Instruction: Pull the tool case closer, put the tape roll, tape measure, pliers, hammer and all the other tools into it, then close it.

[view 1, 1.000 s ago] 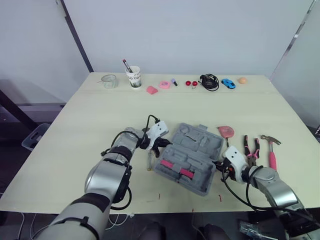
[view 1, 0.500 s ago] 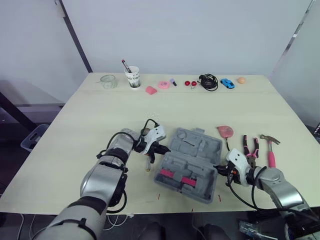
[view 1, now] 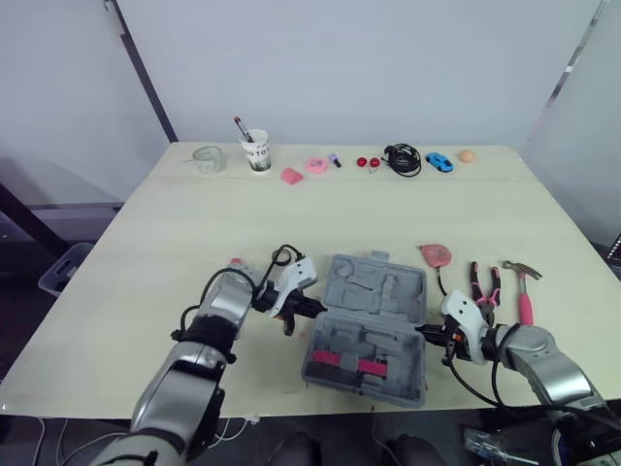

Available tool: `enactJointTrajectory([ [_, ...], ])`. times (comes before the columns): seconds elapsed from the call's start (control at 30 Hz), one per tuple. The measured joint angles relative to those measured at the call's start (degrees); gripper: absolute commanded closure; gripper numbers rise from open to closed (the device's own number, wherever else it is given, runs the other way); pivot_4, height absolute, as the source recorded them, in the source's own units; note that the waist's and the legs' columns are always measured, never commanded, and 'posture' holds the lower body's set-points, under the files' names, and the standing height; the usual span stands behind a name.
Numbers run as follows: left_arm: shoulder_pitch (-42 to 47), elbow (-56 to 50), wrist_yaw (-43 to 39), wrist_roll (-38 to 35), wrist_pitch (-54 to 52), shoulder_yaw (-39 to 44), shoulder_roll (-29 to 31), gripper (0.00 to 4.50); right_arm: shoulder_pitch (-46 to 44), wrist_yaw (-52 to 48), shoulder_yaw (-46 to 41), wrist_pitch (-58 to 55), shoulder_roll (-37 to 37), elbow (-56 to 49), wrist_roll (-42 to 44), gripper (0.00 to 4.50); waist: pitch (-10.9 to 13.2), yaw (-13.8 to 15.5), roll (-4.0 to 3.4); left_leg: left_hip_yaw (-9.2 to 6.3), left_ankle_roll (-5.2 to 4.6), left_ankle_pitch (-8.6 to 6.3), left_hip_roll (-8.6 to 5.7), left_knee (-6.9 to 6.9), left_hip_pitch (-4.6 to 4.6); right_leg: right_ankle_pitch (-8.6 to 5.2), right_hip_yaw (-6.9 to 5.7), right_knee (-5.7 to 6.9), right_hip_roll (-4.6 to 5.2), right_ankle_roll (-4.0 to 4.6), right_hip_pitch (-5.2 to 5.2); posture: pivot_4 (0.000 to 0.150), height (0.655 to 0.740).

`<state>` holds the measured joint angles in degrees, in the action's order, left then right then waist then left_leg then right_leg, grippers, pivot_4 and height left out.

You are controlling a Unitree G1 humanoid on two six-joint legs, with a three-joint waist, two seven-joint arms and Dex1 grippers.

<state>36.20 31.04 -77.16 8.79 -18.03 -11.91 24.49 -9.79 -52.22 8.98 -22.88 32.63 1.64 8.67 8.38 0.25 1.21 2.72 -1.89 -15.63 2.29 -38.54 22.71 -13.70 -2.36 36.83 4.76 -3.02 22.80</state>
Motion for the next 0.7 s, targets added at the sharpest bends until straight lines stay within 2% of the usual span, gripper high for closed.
enactJointTrajectory([
  [0.13, -2.09, -4.24, 0.49, -0.05, -2.30, -0.40, 0.35, 4.32, 0.00, -0.04, 0.00, 0.37, 0.10, 0.49, 0.00, 4.50, -0.01, 0.07, -0.01, 0.01, 0.00, 0.00, 0.00, -0.02, -0.01, 0.00, 0.01, 0.02, 0.00, 0.00, -0.01, 0.150, 0.7400],
  [0.2, -5.76, -10.92, 0.88, -1.00, -5.75, -1.21, 1.71, 4.32, 0.18, -0.28, 0.00, 0.47, 0.23, 0.46, 0.18, 4.50, -0.02, 0.06, -0.03, -0.01, 0.00, 0.00, 0.00, -0.01, -0.02, 0.00, 0.03, 0.02, 0.00, 0.00, -0.01, 0.150, 0.7400],
  [0.33, -8.27, -16.19, 1.01, -1.33, -7.12, -3.28, 4.05, 4.32, 1.10, -1.25, 0.00, 0.46, 0.89, -0.57, 0.73, 4.50, -0.04, 0.18, -0.06, 0.00, 0.00, 0.00, 0.00, -0.01, -0.03, 0.00, 0.04, 0.01, 0.00, 0.01, -0.01, 0.150, 0.7400],
  [0.7, -11.56, -22.48, 1.28, -5.52, -13.14, -4.98, 7.77, 4.32, 4.23, -2.07, 0.04, -3.07, 1.81, -5.41, 1.80, 4.50, -0.06, 0.32, -0.10, 0.00, -0.01, 0.00, 0.02, -0.01, -0.06, -0.01, 0.06, 0.02, -0.02, 0.01, 0.00, 0.150, 0.7400],
])
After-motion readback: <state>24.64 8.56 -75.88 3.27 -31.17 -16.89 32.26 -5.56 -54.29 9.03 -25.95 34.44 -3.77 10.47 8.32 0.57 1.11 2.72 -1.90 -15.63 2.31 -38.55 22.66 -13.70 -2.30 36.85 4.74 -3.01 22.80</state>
